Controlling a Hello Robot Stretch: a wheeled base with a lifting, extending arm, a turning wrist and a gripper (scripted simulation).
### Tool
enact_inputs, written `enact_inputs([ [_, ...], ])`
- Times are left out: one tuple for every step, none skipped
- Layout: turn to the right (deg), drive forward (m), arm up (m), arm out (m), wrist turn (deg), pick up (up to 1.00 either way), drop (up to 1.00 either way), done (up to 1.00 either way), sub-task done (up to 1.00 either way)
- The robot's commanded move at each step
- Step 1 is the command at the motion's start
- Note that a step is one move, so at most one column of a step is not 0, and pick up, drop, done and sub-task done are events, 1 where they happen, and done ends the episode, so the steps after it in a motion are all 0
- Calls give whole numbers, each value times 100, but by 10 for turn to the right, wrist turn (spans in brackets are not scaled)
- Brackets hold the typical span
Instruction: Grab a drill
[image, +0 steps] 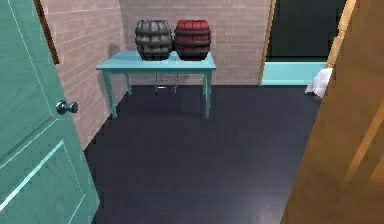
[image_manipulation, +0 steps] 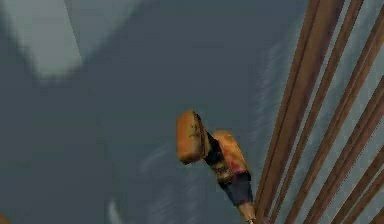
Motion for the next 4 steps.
enact_inputs([
  [0, 0, 50, 0, 0, 0, 0, 0, 0],
  [0, 0, 38, 0, 0, 0, 0, 0, 0],
  [0, 0, 0, 0, 450, 0, 0, 0, 0],
  [0, 0, 0, 0, 450, 0, 0, 0, 0],
])
